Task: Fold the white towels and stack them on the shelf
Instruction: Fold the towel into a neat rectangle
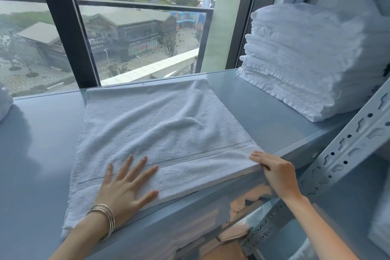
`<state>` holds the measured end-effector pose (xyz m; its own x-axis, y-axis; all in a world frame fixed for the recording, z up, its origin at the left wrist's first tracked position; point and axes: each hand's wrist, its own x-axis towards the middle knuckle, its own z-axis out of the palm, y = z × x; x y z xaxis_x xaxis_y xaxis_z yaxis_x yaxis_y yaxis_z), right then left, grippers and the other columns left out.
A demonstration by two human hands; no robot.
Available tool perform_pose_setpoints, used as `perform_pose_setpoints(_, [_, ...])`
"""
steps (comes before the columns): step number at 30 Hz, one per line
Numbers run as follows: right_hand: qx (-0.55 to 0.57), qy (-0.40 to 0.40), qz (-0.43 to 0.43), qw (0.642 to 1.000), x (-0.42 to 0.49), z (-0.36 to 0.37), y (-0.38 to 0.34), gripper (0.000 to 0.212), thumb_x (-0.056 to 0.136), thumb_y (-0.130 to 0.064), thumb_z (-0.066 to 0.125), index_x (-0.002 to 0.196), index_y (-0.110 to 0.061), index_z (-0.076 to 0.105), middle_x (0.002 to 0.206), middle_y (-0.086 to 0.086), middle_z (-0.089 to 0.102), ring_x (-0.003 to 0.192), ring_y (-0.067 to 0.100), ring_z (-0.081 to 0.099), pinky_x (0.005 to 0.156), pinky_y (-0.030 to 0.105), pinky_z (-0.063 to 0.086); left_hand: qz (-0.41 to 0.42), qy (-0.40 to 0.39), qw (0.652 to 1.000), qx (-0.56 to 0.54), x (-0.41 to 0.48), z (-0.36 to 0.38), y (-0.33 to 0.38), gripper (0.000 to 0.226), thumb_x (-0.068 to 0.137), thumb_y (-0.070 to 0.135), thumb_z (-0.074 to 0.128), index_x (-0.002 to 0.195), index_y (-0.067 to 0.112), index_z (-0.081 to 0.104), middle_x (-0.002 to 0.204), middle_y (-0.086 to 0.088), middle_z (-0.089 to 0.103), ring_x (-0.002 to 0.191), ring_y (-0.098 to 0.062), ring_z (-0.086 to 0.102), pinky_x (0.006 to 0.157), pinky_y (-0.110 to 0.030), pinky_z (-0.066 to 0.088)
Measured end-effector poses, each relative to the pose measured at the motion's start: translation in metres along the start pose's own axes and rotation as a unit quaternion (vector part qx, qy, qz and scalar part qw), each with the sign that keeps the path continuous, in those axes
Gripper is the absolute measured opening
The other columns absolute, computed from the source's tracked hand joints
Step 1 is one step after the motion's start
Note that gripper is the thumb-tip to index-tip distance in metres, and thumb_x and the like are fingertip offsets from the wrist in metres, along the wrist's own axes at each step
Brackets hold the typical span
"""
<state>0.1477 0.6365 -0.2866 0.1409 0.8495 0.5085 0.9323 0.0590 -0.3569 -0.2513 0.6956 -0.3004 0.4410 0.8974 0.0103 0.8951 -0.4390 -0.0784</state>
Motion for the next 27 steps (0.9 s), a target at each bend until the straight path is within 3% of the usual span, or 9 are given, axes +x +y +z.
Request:
perform_pose_setpoints(3, [0.005, -0.028, 0.014, 0.999, -0.012, -0.001, 0.001, 0.049, 0.069, 0.017, 0.067, 0.095, -0.024, 0.075, 0.103, -0.019, 0.065, 0.101, 0.004, 0.063, 0.093, -0.002, 0.032, 0.002, -0.005, 1.0, -0.022, -0.003, -0.001, 0.001, 0.06, 0.086, 0.074, 0.018, 0.141, 0.05, 0.023, 0.141, 0.012, 0.044, 0.132, -0.02, 0.037, 0.102, -0.045, 0.021])
perform_pose_setpoints(6, [0.025, -0.085, 0.046, 0.995, -0.007, -0.007, -0.002, 0.047, 0.076, 0.012, 0.06, 0.098, -0.028, 0.074, 0.106, -0.027, 0.06, 0.106, 0.001, 0.06, 0.094, 0.011, 0.041, -0.009, -0.035, 0.999, -0.04, -0.003, -0.002, 0.002, 0.055, 0.09, 0.07, 0.012, 0.141, 0.053, 0.012, 0.141, 0.011, 0.045, 0.129, -0.022, 0.04, 0.1, -0.047, 0.021])
perform_pose_setpoints(8, [0.043, -0.142, 0.072, 0.986, 0.004, -0.018, -0.007, 0.032, 0.082, -0.001, 0.062, 0.096, -0.027, 0.074, 0.106, -0.022, 0.065, 0.105, -0.003, 0.059, 0.096, 0.024, 0.046, -0.015, -0.045, 0.998, -0.046, 0.001, -0.013, 0.003, 0.058, 0.08, 0.075, -0.012, 0.135, 0.063, -0.001, 0.151, 0.019, 0.02, 0.139, -0.017, 0.018, 0.107, -0.051, 0.011])
perform_pose_setpoints(10, [0.071, -0.172, 0.085, 0.979, 0.016, -0.023, -0.022, 0.027, 0.084, -0.005, 0.06, 0.098, -0.023, 0.074, 0.11, -0.013, 0.067, 0.109, -0.006, 0.053, 0.102, 0.02, 0.039, -0.027, -0.048, 0.994, -0.098, 0.008, -0.019, 0.007, 0.074, 0.06, 0.079, -0.028, 0.129, 0.067, -0.006, 0.146, 0.027, -0.015, 0.142, -0.012, -0.012, 0.111, -0.053, -0.007])
perform_pose_setpoints(14, [0.134, -0.164, 0.004, 0.977, 0.041, 0.006, -0.086, 0.032, 0.088, -0.004, 0.054, 0.116, -0.014, 0.065, 0.127, -0.002, 0.059, 0.121, 0.002, 0.047, 0.099, 0.0, 0.022, -0.064, -0.052, 0.994, -0.075, 0.04, -0.046, 0.039, 0.053, 0.097, 0.052, 0.012, 0.147, 0.036, 0.009, 0.156, 0.014, -0.003, 0.145, -0.018, -0.009, 0.114, -0.052, 0.0])
perform_pose_setpoints(17, [0.144, -0.243, -0.073, 0.957, 0.063, 0.052, -0.134, 0.039, 0.095, -0.018, 0.049, 0.134, -0.014, 0.048, 0.144, -0.001, 0.042, 0.134, 0.009, 0.035, 0.108, 0.015, 0.022, -0.046, -0.033, 0.995, -0.077, 0.08, -0.046, 0.054, 0.051, 0.101, 0.04, 0.016, 0.149, 0.026, 0.007, 0.157, 0.009, -0.002, 0.145, -0.015, -0.007, 0.114, -0.052, -0.001])
perform_pose_setpoints(20, [0.026, -0.309, -0.121, 0.943, 0.082, 0.088, -0.135, 0.046, 0.099, -0.032, 0.037, 0.144, -0.024, 0.031, 0.154, -0.003, 0.022, 0.142, 0.012, 0.015, 0.117, 0.032, 0.008, -0.06, -0.049, 0.994, -0.081, 0.099, -0.028, 0.037, 0.052, 0.099, 0.047, 0.014, 0.148, 0.036, 0.003, 0.157, 0.012, -0.005, 0.144, -0.015, -0.008, 0.114, -0.054, -0.005])
perform_pose_setpoints(22, [-0.053, -0.31, -0.089, 0.945, 0.095, 0.093, -0.105, 0.046, 0.1, -0.041, 0.027, 0.145, -0.033, 0.023, 0.156, -0.008, 0.011, 0.144, 0.01, 0.004, 0.116, 0.036, -0.002, -0.089, -0.043, 0.991, -0.085, 0.093, -0.018, 0.008, 0.051, 0.097, 0.052, 0.014, 0.146, 0.043, 0.002, 0.156, 0.015, -0.007, 0.144, -0.014, -0.009, 0.113, -0.052, -0.006])
perform_pose_setpoints(27, [-0.124, -0.241, 0.096, 0.958, 0.113, 0.073, -0.029, 0.045, 0.1, -0.035, 0.026, 0.145, -0.028, 0.027, 0.156, -0.004, 0.014, 0.143, 0.012, 0.009, 0.115, 0.039, 0.005, -0.226, -0.036, 0.967, -0.11, 0.068, -0.01, -0.069, 0.051, 0.097, 0.051, 0.016, 0.147, 0.041, 0.004, 0.157, 0.011, -0.004, 0.144, -0.015, -0.007, 0.115, -0.048, -0.005])
